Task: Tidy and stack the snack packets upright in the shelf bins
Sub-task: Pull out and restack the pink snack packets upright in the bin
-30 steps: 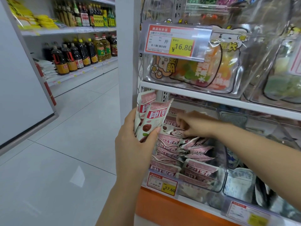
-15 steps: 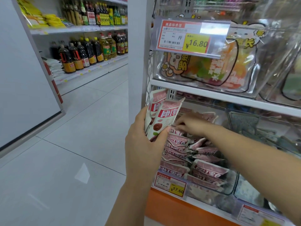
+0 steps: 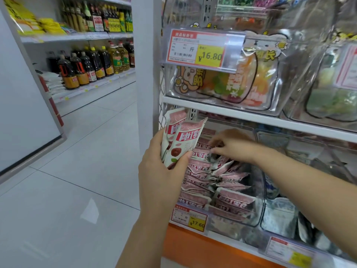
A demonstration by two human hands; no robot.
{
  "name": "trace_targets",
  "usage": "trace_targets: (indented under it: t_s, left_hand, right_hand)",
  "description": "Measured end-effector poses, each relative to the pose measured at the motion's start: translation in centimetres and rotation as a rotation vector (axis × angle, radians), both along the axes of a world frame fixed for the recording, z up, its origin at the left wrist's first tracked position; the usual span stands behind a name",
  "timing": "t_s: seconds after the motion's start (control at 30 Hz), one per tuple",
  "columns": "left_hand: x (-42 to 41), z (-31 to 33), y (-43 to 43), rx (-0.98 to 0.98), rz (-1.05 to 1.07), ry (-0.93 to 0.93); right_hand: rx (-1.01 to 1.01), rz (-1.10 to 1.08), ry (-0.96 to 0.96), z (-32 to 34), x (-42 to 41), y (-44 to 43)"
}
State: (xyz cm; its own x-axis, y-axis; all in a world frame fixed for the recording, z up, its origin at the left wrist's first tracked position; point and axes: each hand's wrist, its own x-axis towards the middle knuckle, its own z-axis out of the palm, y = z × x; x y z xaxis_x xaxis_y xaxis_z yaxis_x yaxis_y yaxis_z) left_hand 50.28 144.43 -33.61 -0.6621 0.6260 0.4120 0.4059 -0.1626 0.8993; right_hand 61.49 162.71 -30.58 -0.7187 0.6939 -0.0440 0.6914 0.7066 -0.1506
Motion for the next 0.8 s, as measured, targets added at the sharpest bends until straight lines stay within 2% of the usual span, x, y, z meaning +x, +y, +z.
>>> trace_targets:
  t_s: [0.2,0.37,0.5,0.63,0.7,0.8]
  left_hand:
    - [-0.5,0.2,-0.2,0.008,-0.001,0.002]
    - [-0.7,0.2,-0.1,0.007,0.011,0.021]
    - [-0.4,0.2,0.1,0.001,0.009,0.015]
    - [-0.2,0.1,0.1,-0.017,-0.008,0.02]
    - [-0.1,0.1,0.1,-0.02,-0.011,0.02]
    - [0.2,0.3,0.1,-0.027,-0.019,0.01]
  right_hand:
    - [0.02,-0.046,-0.051,-2.1,-3.4,0.4]
    - [-0.013,-0.114,0.12,-2.3,-2.6,1.0]
    - [-0.13,0.041,-0.046,-2.2,-2.2,0.9]
    - [-0.091,-0.114,0.193,0.1,0.4,0.4]
    - [-0.093,-0.157,0.244,0.7,2.5,-0.4]
    - [-0.024,-0.103,0.102,1.0,4.6,-1.8]
